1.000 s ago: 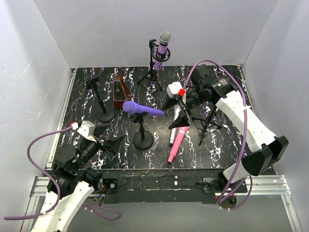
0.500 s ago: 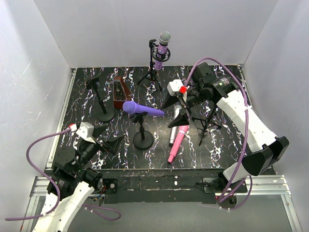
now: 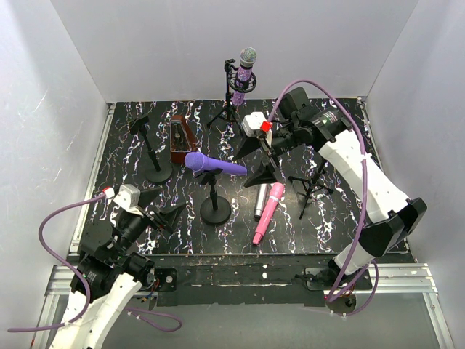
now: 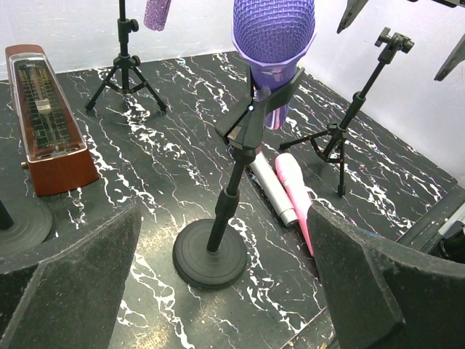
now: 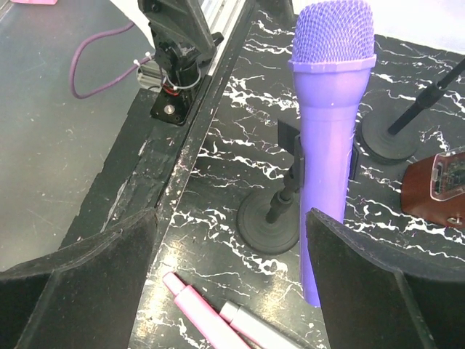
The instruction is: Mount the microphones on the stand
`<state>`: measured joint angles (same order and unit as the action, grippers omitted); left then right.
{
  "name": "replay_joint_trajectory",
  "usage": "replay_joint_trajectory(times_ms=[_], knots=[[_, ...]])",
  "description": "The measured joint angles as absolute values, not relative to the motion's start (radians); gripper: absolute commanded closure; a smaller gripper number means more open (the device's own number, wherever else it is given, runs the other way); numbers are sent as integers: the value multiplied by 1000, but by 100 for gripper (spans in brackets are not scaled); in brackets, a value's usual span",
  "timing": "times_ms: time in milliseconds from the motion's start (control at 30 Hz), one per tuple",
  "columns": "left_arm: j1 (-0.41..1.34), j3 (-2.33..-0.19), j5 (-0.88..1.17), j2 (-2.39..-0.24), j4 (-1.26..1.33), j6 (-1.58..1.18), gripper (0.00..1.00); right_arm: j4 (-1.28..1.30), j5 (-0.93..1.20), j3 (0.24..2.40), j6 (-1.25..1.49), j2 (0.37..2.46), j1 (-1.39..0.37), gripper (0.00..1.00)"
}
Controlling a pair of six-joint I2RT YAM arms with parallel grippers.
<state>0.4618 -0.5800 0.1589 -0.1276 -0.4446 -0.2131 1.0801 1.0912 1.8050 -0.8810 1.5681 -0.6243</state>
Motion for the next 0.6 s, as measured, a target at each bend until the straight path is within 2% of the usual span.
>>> replay_joint_trajectory(times_ms=[600], knots=[[462, -580, 154, -119, -444, -210, 2, 1071, 1044, 1818, -826, 1568, -673, 11]])
